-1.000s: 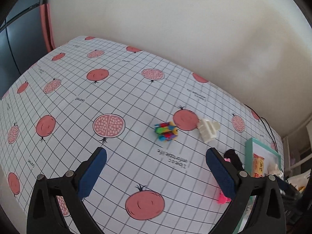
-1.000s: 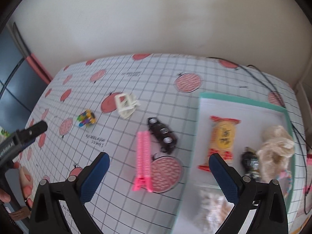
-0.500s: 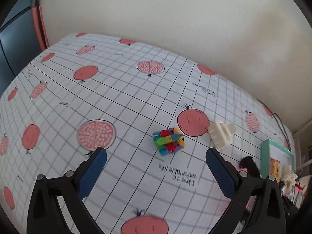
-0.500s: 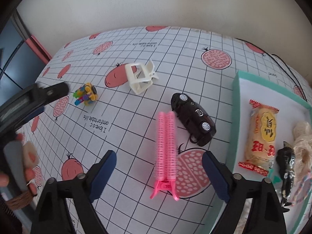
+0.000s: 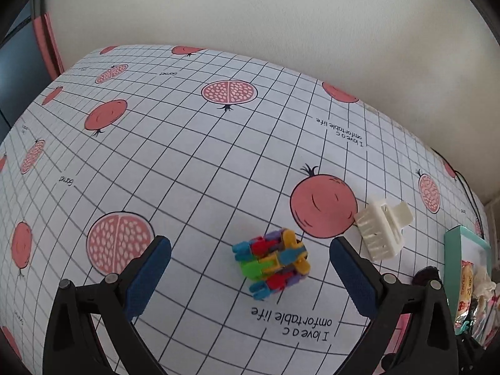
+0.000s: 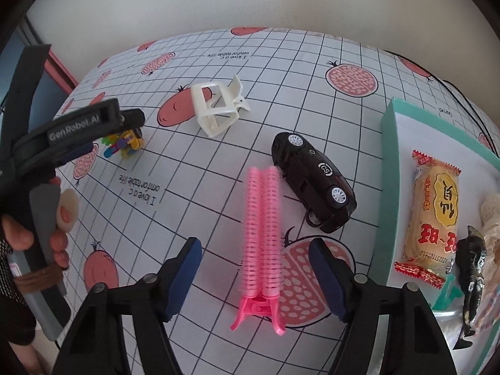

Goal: Organize objects
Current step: 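Grasp the colourful block toy with the left tool while the right tool grasps the pink hair roller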

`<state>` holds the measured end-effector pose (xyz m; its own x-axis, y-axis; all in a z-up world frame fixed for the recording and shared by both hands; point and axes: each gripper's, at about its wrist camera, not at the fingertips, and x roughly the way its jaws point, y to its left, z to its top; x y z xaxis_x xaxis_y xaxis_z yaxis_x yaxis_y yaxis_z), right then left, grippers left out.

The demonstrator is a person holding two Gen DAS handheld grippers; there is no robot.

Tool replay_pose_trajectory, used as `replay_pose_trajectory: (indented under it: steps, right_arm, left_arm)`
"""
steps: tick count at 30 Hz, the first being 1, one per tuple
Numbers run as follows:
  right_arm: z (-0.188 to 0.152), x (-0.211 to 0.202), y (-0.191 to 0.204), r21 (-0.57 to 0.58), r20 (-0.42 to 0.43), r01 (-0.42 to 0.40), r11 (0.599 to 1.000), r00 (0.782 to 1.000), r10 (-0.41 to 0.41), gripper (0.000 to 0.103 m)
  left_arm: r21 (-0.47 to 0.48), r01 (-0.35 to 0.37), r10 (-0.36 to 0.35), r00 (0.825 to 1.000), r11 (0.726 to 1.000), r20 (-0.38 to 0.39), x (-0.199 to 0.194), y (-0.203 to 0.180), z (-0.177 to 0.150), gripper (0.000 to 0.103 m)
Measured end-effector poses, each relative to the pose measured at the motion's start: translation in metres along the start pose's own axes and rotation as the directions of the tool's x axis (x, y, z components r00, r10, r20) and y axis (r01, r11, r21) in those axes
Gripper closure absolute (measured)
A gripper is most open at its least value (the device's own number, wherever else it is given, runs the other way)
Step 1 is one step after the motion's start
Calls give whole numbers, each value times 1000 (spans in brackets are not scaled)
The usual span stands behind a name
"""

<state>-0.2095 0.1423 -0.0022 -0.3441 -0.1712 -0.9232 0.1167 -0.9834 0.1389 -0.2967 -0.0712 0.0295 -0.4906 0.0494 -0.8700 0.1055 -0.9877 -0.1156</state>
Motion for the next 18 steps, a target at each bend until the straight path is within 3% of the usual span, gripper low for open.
replay_pose_trajectory:
  steps: [5,8,18]
  right_arm:
    - [-2,-2,0,-7,-1,14,1000,1000,-14,43]
    - [-2,-2,0,-13,1,18,1000,1000,-18,50]
    - [-1,-3,0,-22,-2,17,1000,1000,-17,69]
  left_arm:
    - [25,5,-5,1000,1000,26,-2,-2,2,3]
    - [29,27,-28,999,999,32,-3,-4,4,8]
    - [33,22,-23,1000,999,20,1,-5,2,45]
